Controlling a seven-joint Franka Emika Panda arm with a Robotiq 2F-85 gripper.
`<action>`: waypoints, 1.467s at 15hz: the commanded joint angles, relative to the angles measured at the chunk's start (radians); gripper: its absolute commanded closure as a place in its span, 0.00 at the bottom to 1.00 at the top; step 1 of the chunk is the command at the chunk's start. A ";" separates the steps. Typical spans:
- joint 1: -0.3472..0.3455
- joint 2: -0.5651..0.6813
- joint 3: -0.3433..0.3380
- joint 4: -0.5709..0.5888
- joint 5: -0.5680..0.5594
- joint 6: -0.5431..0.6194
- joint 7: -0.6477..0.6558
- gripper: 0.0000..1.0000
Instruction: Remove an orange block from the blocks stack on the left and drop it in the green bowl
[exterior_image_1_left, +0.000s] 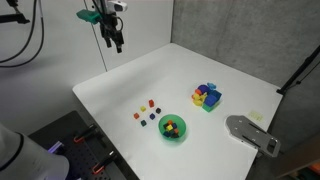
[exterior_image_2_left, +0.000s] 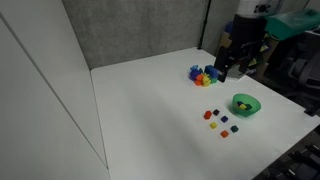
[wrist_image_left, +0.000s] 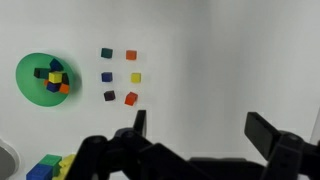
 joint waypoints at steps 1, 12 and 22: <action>-0.003 0.091 -0.033 0.051 0.001 0.053 0.064 0.00; 0.012 0.285 -0.146 0.040 -0.156 0.326 0.165 0.00; 0.046 0.534 -0.241 0.078 -0.146 0.438 0.142 0.00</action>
